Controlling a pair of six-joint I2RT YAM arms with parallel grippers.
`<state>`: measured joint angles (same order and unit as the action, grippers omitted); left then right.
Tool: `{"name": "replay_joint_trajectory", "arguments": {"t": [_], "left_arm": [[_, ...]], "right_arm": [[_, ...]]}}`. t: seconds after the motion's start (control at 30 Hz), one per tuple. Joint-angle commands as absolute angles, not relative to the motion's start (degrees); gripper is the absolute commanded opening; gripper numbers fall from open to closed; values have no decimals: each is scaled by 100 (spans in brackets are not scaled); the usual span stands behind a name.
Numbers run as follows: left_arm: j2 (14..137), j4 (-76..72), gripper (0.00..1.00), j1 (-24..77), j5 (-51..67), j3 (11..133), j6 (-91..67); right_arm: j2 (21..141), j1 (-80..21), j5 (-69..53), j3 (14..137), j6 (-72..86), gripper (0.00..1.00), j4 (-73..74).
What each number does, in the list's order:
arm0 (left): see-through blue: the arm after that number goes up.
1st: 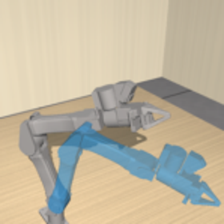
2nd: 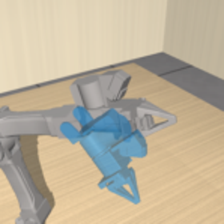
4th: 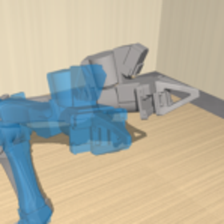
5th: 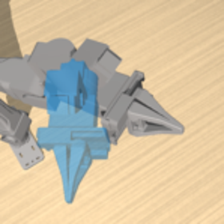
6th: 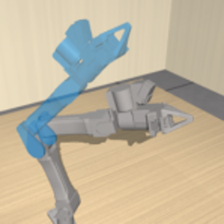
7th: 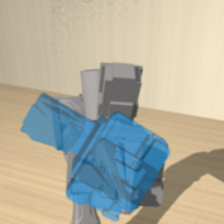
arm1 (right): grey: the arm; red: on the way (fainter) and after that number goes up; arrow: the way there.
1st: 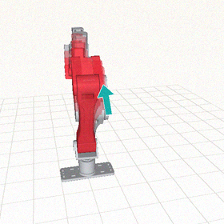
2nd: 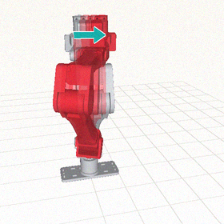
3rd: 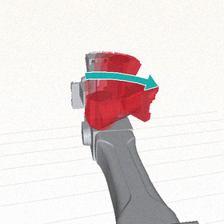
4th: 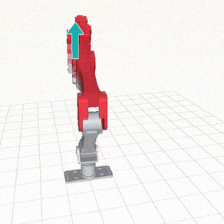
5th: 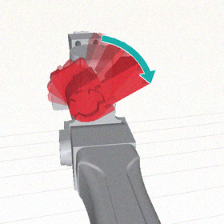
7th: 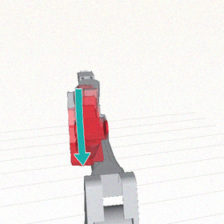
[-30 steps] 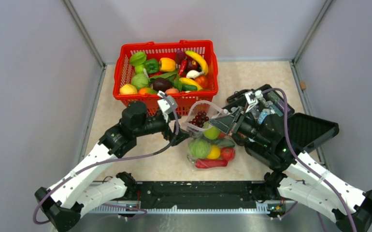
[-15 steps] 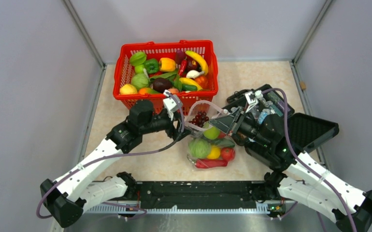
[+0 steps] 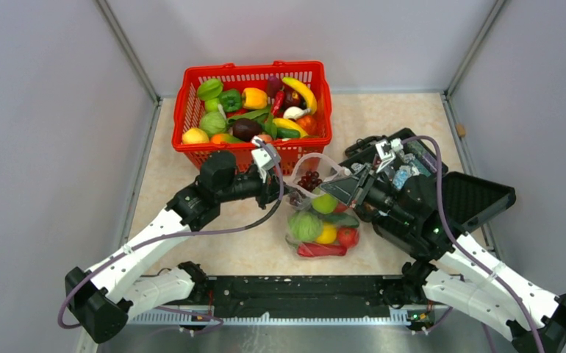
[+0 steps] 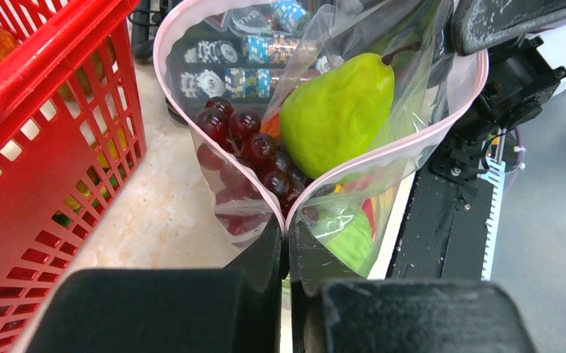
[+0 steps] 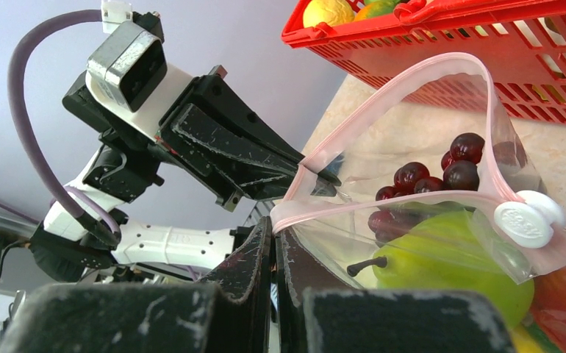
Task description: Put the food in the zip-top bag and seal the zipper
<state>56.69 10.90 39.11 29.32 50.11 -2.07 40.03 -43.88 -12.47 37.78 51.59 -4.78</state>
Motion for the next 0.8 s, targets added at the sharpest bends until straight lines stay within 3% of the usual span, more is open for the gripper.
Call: {"name": "replay_joint_trajectory", "arguments": {"t": [0.0, 0.1, 0.23, 0.3, 0.43, 0.63, 0.77], "left_arm": [[5588, 591, 0, 3890, 2857, 5064, -324], [5380, 479, 0, 3887, 2777, 5108, -321], [5111, 476, 0, 3893, 2927, 5142, -87], [5055, 581, 0, 3893, 3014, 5190, -53], [5017, 598, 0, 3894, 3104, 5205, 101], [4759, 529, 0, 3894, 2905, 5201, 98], [4620, 716, 0, 3894, 2706, 5372, 239]], "right_arm": [[3845, -4447, -1218, 3835, 5090, 0, -829], [3807, -4447, -1186, 3828, 5031, 2, -790], [3674, -4447, -1022, 3845, 4842, 25, -571], [3596, -4448, -1028, 3897, 4598, 44, -463], [3537, -4445, -858, 4288, 3776, 64, 340], [3436, -4447, -619, 4998, 2284, 67, 1644], [3021, -4447, 152, 4956, 1642, 63, 1882]]}}
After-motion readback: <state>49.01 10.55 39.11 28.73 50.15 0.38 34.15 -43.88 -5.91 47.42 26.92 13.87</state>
